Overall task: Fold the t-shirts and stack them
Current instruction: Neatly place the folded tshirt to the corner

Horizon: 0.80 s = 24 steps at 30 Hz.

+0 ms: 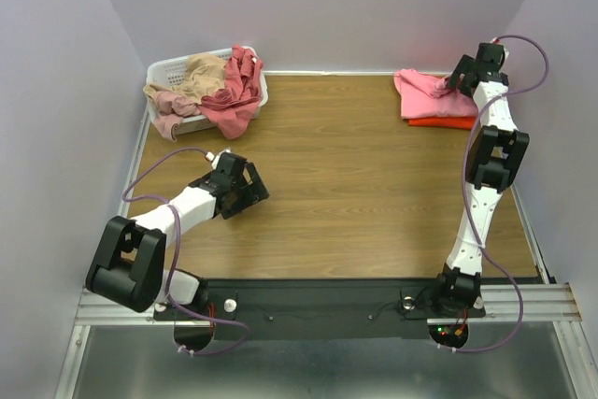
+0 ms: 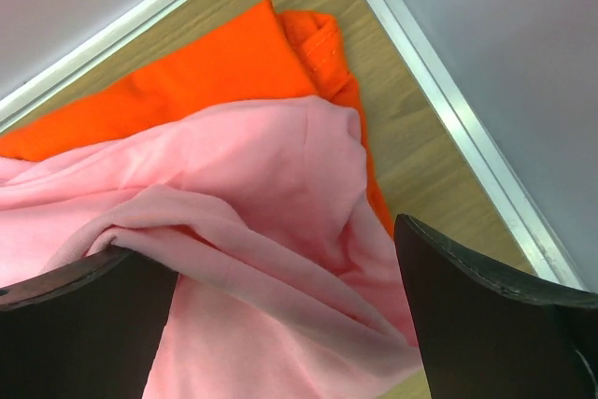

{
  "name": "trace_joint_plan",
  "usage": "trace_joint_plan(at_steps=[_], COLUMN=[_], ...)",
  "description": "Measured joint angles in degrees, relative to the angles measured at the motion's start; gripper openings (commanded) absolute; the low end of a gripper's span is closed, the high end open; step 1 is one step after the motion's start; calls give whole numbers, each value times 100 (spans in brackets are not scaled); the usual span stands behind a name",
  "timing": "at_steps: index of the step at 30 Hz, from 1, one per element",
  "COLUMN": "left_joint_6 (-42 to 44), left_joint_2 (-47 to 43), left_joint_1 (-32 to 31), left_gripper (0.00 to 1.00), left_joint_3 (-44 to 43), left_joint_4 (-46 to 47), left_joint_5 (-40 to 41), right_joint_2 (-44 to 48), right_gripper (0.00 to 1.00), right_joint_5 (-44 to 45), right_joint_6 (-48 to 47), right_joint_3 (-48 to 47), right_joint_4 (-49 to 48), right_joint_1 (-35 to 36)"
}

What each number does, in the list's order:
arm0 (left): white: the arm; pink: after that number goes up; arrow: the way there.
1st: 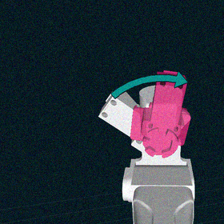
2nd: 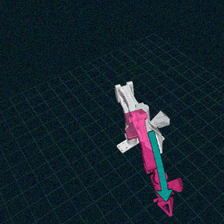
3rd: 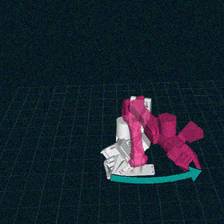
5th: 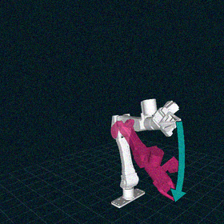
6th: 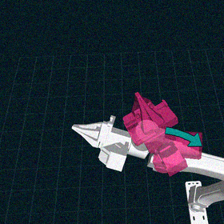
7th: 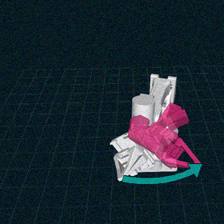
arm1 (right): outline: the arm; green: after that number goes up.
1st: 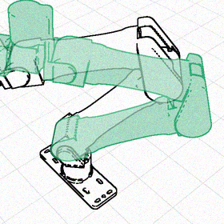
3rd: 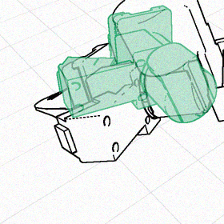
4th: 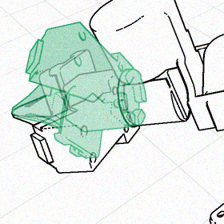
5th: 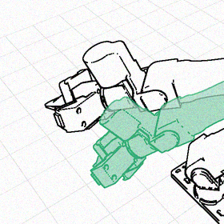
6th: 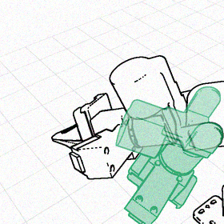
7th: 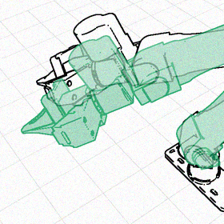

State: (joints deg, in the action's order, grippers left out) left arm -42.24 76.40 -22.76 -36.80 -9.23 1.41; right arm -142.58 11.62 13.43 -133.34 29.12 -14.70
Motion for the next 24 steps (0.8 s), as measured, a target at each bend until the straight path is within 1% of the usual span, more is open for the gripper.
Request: trace_joint_plan(at_steps=[3, 7, 15, 18, 24], left_joint_6=[13, 37, 66, 66, 70], left_joint_2=[52, 66, 66, 68, 164], left_joint_1=[0, 0, 0, 0, 0], left_gripper=[98, 98, 98, 98, 98], left_joint_3=[-35, -81, -83, -83, -83], left_joint_4=[7, 48, 48, 50, 131], left_joint_5=[-28, -72, -94, -96, -136], right_joint_2=[0, 42, 50, 50, 50], right_gripper=[100, 100, 100, 100, 100], right_joint_5=[-11, 188, 236, -87, -1373], right_joint_6=[131, 306, 695, 870, 892], right_joint_3=[0, 105, 503, 527, 476], right_joint_4=[7, -9, 57, 66, 68], right_joint_1=[-7, -76, -457, -654, -809])
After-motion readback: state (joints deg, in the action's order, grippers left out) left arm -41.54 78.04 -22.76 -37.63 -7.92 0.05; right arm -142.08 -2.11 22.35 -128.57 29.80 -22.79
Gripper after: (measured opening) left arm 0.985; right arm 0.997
